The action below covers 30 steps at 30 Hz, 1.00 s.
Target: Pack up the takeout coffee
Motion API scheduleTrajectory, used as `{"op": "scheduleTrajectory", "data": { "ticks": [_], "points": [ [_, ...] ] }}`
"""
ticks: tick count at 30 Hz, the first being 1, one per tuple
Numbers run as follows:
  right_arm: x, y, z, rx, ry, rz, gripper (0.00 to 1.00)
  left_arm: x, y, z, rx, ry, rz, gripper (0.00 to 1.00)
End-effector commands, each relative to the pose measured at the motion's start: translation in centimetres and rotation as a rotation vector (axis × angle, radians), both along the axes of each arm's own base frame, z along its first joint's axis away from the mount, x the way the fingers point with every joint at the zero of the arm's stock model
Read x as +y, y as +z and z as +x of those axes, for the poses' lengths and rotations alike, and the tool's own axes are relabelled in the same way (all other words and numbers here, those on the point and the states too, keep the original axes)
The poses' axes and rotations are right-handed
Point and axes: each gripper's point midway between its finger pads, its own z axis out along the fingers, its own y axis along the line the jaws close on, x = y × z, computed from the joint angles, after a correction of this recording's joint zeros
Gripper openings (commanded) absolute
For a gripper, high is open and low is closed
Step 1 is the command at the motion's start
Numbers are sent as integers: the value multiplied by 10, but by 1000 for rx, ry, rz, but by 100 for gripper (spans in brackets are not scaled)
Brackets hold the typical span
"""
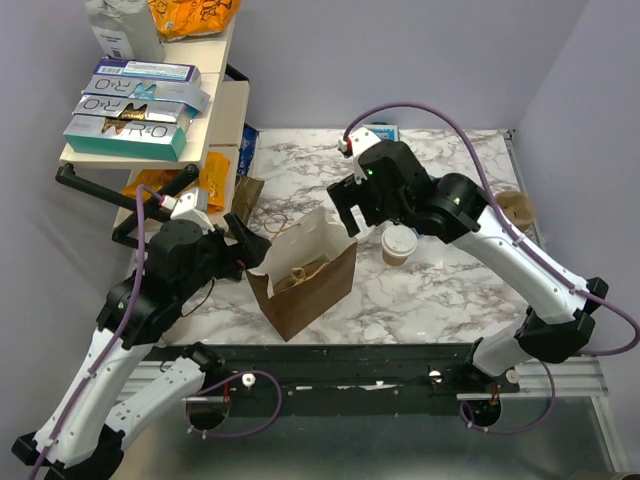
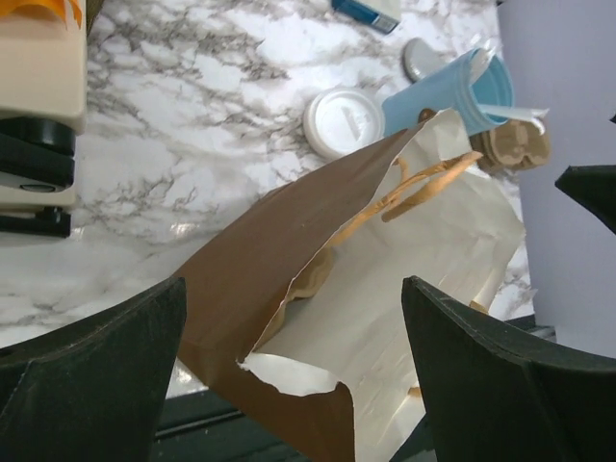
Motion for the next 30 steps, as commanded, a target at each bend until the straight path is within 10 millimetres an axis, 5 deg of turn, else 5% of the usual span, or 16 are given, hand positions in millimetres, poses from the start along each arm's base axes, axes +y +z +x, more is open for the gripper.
{"op": "scheduleTrajectory", "data": {
  "ticks": [1, 8, 11, 12, 14, 15, 17, 18, 21, 24, 30],
  "points": [
    [27, -39, -19, 174, 92, 50, 97, 4, -22, -20, 215, -11, 85, 99],
    [45, -63, -22, 254, 108, 70, 95, 9, -54, -29, 409, 3, 189, 99],
    [41, -86, -18, 286, 54, 15, 86, 4, -69, -29, 465, -5, 194, 99],
    [36, -91, -13, 277, 19, -11, 68, 2, -72, -29, 479, -10, 194, 96],
    [28, -95, -9, 270, -37, -39, 47, -1, -75, -26, 485, -13, 194, 90],
    [23, -94, -5, 252, -68, -54, 34, -4, -74, -24, 479, -18, 185, 82],
    [21, -89, -5, 244, -72, -45, 25, -11, -64, -17, 441, -30, 150, 73],
    [25, -86, -9, 256, -47, -25, 19, -13, -60, -15, 430, -32, 144, 60],
    [29, -72, -15, 258, -19, 35, 17, -16, -45, -6, 397, -35, 140, 29],
    [20, -56, -19, 256, -53, 57, 8, -16, -31, 0, 373, -38, 160, 11],
    [13, -33, -27, 255, -71, 122, 4, -6, -7, 17, 338, 4, 251, 1]
  ]
}}
